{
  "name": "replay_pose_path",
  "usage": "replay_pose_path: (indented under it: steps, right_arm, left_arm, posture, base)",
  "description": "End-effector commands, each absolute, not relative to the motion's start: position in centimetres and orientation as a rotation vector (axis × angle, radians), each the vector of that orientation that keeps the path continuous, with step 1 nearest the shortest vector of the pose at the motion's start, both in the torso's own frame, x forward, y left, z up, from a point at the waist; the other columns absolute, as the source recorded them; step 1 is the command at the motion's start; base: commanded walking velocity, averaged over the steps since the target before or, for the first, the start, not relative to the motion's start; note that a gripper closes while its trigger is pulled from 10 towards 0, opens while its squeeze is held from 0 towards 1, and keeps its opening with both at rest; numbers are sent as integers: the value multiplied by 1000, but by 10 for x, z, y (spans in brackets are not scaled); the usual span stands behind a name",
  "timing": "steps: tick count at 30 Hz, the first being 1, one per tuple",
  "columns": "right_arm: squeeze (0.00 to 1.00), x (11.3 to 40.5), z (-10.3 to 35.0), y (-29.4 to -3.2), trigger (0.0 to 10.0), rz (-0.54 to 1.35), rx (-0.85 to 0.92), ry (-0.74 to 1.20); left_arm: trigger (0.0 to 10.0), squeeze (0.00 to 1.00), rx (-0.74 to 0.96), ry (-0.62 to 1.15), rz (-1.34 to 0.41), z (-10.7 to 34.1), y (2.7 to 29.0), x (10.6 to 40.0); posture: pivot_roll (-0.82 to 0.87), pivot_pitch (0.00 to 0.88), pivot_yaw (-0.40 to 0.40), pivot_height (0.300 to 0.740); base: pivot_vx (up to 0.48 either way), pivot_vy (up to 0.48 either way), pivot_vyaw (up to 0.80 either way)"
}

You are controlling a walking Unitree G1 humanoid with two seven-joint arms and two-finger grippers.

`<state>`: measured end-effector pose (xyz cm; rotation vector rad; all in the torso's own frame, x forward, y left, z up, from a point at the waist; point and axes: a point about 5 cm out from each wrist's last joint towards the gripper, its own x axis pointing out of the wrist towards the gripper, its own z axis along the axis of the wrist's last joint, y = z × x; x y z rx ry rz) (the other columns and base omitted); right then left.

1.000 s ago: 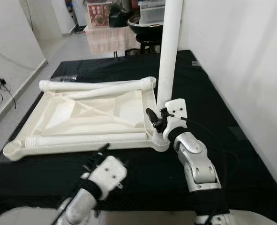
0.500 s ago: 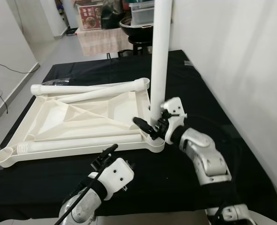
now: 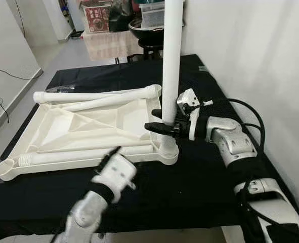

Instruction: Building children table

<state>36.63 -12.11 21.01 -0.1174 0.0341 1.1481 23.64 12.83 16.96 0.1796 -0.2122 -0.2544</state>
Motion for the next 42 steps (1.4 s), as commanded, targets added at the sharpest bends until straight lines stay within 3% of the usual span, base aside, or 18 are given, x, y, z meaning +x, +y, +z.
replay_pose_path:
  steps: [1, 5, 6, 8, 10, 13, 14, 16, 23, 24, 25, 26, 30, 31, 37, 42]
  right_arm:
    - [0, 363, 203, -113, 0, 1205, -90, 55]
    - [0, 363, 197, -118, 0, 1171, -121, 69]
    - [0, 358, 188, -116, 0, 1045, -97, 75]
    - [0, 357, 184, -115, 0, 982, -84, 73]
    - [0, 344, 162, -116, 0, 431, -34, 86]
    - [0, 344, 162, -116, 0, 431, -34, 86]
    - [0, 329, 154, -109, 0, 355, -40, 84]
    - [0, 316, 144, -94, 0, 454, -34, 107]
    - [0, 321, 147, -96, 0, 484, -59, 89]
    - [0, 321, 148, -96, 902, 483, -58, 86]
    - [0, 319, 149, -95, 902, 460, -57, 89]
    - [0, 318, 152, -95, 10000, 457, -47, 86]
    - [0, 317, 159, -93, 10000, 469, -44, 52]
    - [1000, 316, 163, -94, 10000, 477, -47, 27]
    - [1000, 317, 169, -96, 10000, 521, -28, 5]
    - [1000, 309, 172, -95, 10000, 792, -84, 16]
  left_arm:
    - [10000, 0, 104, -240, -191, 173, 141, 233]
    - [10000, 0, 54, -256, -156, 172, 148, 233]
    - [10000, 0, 28, -262, -154, 172, 149, 233]
    - [10000, 0, 27, -261, -158, 172, 149, 233]
    - [10000, 0, 13, -257, -173, 172, 150, 233]
    - [10000, 0, 13, -257, -173, 172, 150, 233]
    - [10000, 0, 5, -256, -172, 171, 151, 233]
    - [10000, 0, 2, -246, -153, 169, 154, 234]
    - [10000, 0, -63, -221, -189, 164, 154, 239]
    - [10000, 0, -46, -222, -183, 164, 154, 239]
    - [10000, 0, -35, -223, -181, 164, 154, 239]
    - [10000, 0, -27, -224, -180, 164, 154, 239]
    - [10000, 0, -23, -226, -178, 164, 154, 240]
    - [10000, 0, -25, -226, -179, 164, 154, 240]
    - [10000, 0, -32, -227, -186, 164, 154, 242]
    - [10000, 0, -34, -229, -189, 165, 154, 242]
  posture:
    - [-71, 41, 40, 740]
    - [-76, 42, 36, 740]
    - [-90, 41, 18, 740]
    - [-90, 42, 17, 740]
    - [-101, 52, 22, 740]
    - [-101, 52, 22, 740]
    - [-98, 57, 34, 740]
    - [-116, 42, 47, 740]
    - [-115, 31, 35, 740]
    - [-113, 32, 39, 740]
    - [-113, 32, 39, 740]
    - [-111, 33, 42, 740]
    - [-108, 33, 43, 740]
    - [-110, 32, 43, 740]
    - [-115, 34, 46, 740]
    - [-117, 40, 45, 740]
  base:
    - [0, 0, 0]
    - [0, 0, 0]
    - [0, 0, 0]
    - [0, 0, 0]
    - [0, 0, 0]
    - [0, 0, 0]
    - [0, 0, 0]
    - [0, 0, 0]
    - [0, 0, 0]
    - [0, 0, 0]
    - [0, 0, 0]
    - [0, 0, 0]
    - [0, 0, 0]
    - [0, 0, 0]
    - [0, 0, 0]
    - [0, 0, 0]
